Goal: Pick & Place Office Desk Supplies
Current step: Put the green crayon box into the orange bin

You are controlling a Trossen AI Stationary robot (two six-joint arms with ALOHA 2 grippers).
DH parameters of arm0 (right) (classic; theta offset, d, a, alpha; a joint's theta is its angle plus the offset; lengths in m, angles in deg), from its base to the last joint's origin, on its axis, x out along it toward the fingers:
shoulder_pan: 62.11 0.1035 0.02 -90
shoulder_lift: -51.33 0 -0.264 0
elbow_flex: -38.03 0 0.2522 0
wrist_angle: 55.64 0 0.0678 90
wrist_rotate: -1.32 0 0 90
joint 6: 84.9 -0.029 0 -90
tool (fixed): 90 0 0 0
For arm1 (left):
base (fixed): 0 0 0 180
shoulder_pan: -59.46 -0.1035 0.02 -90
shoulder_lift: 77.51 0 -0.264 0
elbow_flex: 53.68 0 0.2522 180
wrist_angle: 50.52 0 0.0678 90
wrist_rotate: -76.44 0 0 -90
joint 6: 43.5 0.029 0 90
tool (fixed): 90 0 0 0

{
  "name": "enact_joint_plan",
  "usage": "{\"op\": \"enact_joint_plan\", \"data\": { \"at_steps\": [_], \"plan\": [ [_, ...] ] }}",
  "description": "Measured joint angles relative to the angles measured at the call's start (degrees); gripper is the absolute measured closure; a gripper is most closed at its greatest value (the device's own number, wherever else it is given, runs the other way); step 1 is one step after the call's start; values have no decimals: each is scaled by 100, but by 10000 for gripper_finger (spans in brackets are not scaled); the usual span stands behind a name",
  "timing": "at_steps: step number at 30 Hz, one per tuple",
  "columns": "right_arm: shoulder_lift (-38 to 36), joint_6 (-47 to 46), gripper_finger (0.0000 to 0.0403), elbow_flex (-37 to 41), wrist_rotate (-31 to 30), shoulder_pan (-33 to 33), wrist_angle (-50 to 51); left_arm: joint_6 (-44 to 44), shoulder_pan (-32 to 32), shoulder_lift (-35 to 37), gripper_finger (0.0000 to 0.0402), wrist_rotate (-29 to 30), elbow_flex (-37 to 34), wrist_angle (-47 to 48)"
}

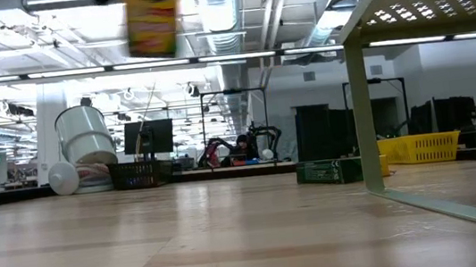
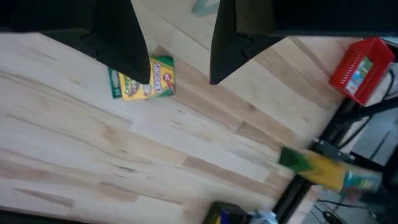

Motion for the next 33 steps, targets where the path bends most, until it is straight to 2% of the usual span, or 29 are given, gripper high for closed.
{"op": "enact_joint_plan", "data": {
  "at_steps": [7,16,21,25,28,33],
  "plan": [
    [2,463,239,0,-2,-152,-595,-2007,1448,675,401,15,-1,1277],
    [2,574,239,0,3,-196,-695,-4670,3493,843,401,63,-17,1737],
    [2,628,239,0,1,-196,-697,-6059,4443,810,401,128,-359,1758],
    [1,641,239,0,2,-196,-697,-7066,5152,708,401,-216,-741,1709],
    [2,642,239,0,14,-193,-697,-7669,5648,609,401,-418,-1034,1355],
    [2,647,239,0,21,-192,-695,-8751,6383,500,401,-346,-1549,375]
  ]
}}
